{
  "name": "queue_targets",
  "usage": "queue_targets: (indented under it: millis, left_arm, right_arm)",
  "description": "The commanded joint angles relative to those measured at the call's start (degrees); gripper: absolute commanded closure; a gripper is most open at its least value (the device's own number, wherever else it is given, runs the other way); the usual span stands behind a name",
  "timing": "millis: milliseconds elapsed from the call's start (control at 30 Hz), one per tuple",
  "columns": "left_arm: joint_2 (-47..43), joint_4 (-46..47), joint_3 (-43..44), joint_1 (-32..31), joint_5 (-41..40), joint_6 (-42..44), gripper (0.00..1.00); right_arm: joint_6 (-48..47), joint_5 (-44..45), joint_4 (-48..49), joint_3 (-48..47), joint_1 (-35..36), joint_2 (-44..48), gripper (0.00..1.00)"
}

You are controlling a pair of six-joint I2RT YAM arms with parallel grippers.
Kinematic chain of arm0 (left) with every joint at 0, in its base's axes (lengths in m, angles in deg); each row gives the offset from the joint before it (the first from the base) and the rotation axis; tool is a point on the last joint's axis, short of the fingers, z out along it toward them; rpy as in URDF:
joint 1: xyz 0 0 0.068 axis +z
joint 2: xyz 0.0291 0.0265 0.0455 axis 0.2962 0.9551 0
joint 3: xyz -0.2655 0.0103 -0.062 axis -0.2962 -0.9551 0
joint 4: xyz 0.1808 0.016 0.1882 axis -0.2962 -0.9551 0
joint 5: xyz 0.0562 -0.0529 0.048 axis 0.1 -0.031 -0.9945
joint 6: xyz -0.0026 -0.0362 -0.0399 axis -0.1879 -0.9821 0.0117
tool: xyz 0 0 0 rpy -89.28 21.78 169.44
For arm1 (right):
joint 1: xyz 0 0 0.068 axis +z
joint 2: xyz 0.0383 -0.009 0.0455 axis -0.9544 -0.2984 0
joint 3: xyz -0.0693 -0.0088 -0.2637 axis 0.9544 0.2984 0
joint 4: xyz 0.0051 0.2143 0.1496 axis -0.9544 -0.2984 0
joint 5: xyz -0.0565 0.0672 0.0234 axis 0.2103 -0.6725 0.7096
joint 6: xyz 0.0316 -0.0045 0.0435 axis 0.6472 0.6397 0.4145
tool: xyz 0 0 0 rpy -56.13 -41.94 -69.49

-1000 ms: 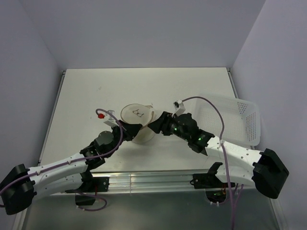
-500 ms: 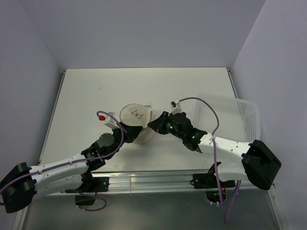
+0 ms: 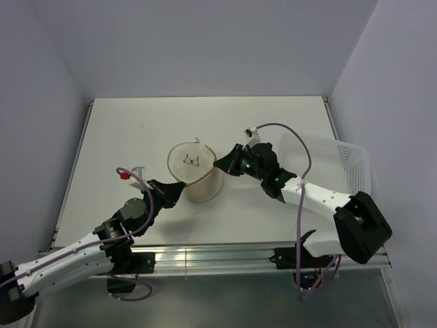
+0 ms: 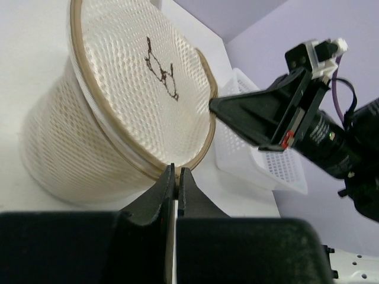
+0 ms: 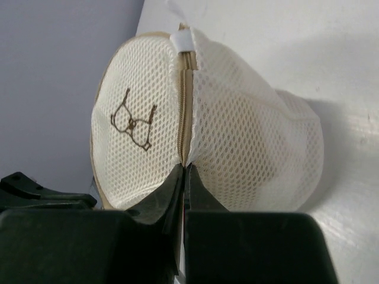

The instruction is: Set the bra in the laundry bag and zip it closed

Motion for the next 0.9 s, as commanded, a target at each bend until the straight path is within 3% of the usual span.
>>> queue_targets:
  millis: [0,167,300,333,367,467,733,867]
  left_arm:
    - [-6.5,-10.1,-0.1,-0.3,-6.1,2.0,1.0]
    - [-10.2,-12.3,0.5,-0.3,-5.5,3.0,1.0]
    - [-7.0,-4.7,0.5,-0.5,0.6,4.3,1.0]
    - [-5.9,-3.9,0.8,-0.5,1.1,4.3,1.0]
    - [-3.3,-2.9,0.9,-0.6,1.2,4.2,1.0]
    - [1.2,1.8,1.0,-0.7,1.5,4.0,1.0]
    - [8.4,11.2,1.4,-0.8,1.8,2.3,1.0]
    - [10.8,13.6,1.0,-1.0,3.2,1.4,1.0]
  right_arm:
    - [-6.8,-7.8,3.0,-7.3,-4.0,-3.7,1.0]
    - [-10.4,-13.7,0.2,-19.0,-5.2,-12.8,1.0]
    - [-12.3,-12.7,-7.8,-27.2,-5.1,-18.9,0.98]
    - [-12.2,-11.6,-10.1,-28.4,-5.0,-19.9,0.88]
    - [-12.3,-10.7,-12.1,-29.2,-5.0,-19.8,0.64]
    - [-11.3,-7.9,-12.9,-24.4,-4.4,-15.6,0.38]
    - [-0.2,-0.6,-4.6,-4.0,1.6,2.3,0.36]
    - [3.9,0.0,0.1,-1.0,8.0,3.4,0.37]
